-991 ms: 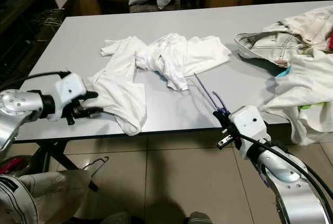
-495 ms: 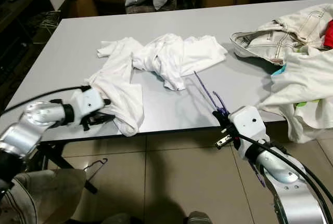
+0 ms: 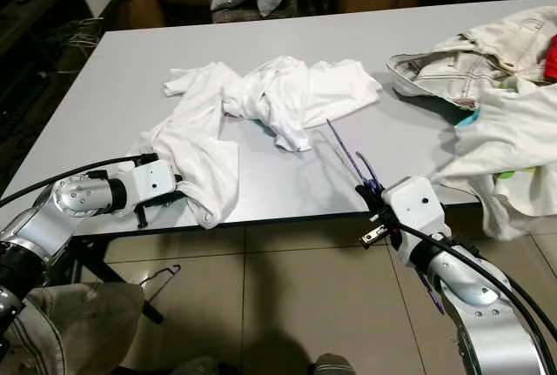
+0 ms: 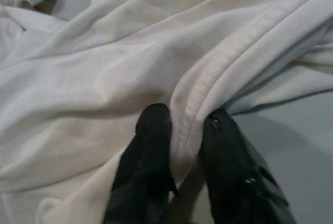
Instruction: Hang hanger
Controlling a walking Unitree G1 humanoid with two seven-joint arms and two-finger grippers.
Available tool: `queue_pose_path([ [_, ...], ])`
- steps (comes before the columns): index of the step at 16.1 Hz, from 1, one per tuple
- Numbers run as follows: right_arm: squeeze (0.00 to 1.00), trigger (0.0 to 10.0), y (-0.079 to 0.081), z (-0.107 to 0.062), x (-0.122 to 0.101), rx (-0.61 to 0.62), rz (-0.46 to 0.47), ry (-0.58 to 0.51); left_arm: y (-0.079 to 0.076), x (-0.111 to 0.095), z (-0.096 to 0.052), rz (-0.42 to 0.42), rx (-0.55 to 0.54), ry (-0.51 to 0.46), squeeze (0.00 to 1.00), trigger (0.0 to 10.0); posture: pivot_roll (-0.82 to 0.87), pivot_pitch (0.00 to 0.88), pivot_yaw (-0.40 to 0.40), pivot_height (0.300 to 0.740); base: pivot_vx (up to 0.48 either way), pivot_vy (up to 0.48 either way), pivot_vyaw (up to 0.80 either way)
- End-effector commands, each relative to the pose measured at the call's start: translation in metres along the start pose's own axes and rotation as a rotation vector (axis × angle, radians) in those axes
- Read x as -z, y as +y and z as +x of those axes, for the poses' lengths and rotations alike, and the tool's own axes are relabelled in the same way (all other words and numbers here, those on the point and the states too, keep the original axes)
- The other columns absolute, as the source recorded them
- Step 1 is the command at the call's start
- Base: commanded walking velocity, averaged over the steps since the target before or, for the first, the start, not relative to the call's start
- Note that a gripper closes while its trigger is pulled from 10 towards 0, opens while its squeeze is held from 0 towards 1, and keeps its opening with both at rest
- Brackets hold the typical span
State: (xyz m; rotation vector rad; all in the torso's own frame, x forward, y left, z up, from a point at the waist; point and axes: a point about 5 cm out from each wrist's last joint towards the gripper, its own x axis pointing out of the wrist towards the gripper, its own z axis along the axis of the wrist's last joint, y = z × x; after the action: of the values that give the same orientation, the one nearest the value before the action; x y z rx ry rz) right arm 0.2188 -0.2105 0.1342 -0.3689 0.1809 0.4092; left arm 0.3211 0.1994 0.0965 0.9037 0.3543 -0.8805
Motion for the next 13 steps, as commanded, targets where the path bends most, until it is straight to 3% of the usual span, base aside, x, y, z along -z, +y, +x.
queue_pose_path([
  [1, 0.0, 10.0, 0.002, 0.001, 0.003, -0.016, 0.007, 0.023, 0.008, 0.001, -0.003, 0.028, -0.034, 0.008, 0.0, 0.0, -0.14, 0.0, 0.114, 0.74, 0.0, 0.0, 0.0],
  [8, 0.0, 10.0, 0.001, 0.002, 0.002, -0.015, 0.004, 0.022, 0.017, -0.006, -0.01, 0.051, -0.024, -0.046, 0.0, 0.0, -0.14, 0.0, 0.114, 0.74, 0.0, 0.0, 0.0],
  [11, 0.0, 10.0, -0.001, 0.0, 0.004, -0.006, 0.004, 0.026, 0.035, -0.017, -0.024, 0.117, -0.041, -0.054, 0.0, 0.0, -0.14, 0.0, 0.114, 0.74, 0.0, 0.0, 0.0],
  [12, 0.0, 10.0, -0.002, 0.0, 0.004, -0.003, 0.004, 0.026, 0.063, -0.04, -0.032, 0.116, -0.183, -0.139, 0.0, 0.0, -0.14, 0.0, 0.113, 0.74, 0.0, 0.0, 0.0],
  [13, 0.0, 10.0, -0.002, 0.001, 0.004, -0.003, 0.003, 0.025, 0.075, -0.052, -0.036, 0.112, -0.244, -0.185, 0.0, 0.0, -0.14, 0.0, 0.111, 0.74, 0.0, 0.0, 0.0],
])
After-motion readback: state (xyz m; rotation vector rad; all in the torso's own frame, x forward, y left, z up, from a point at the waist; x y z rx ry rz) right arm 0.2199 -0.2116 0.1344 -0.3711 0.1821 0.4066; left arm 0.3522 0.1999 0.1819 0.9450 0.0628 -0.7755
